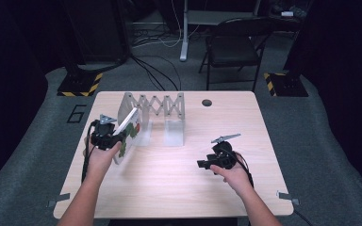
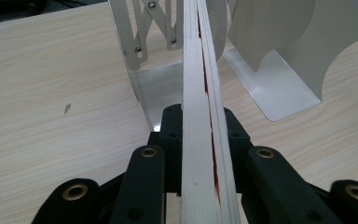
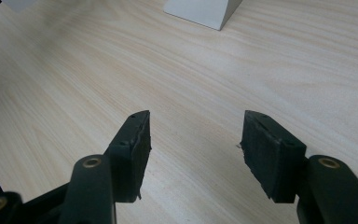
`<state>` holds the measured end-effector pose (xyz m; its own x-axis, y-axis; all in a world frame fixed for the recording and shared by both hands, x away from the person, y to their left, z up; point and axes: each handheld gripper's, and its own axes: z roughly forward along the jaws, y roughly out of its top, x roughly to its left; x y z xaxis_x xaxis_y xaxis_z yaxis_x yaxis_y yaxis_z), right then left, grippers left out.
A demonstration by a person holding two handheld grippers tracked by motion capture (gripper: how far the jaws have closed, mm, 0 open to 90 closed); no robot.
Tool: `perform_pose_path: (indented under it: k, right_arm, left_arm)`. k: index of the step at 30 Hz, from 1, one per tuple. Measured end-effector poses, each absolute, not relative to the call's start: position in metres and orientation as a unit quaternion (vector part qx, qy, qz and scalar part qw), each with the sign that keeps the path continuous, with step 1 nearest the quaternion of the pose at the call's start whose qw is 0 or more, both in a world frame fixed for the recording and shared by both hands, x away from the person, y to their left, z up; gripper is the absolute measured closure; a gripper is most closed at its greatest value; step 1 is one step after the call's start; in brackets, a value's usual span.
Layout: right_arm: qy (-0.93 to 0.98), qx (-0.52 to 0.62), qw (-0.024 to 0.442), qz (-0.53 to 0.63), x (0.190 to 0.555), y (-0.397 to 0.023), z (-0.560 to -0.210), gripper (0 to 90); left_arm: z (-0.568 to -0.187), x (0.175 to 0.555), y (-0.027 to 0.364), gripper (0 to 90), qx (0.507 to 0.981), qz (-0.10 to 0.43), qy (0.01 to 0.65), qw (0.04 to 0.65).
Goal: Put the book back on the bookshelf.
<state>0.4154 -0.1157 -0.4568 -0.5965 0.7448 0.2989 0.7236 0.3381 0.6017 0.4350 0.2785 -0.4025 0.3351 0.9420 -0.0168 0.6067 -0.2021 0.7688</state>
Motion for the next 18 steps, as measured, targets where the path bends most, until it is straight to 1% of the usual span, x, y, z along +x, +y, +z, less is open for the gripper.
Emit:
perform_pose_path:
  k: [6, 18]
  right_arm:
    - [0.817, 0.45, 0.015, 0.36, 0.416, -0.116, -0.457, 42.1]
    - [0.818, 0.449, 0.014, 0.359, 0.416, -0.117, -0.456, 42.1]
  left_arm:
    - [-0.402, 0.441, 0.276, 75.7, 0.736, 0.24, 0.528, 0.35]
    - [-0.397, 0.456, 0.267, 75.7, 0.718, 0.252, 0.544, 0.354]
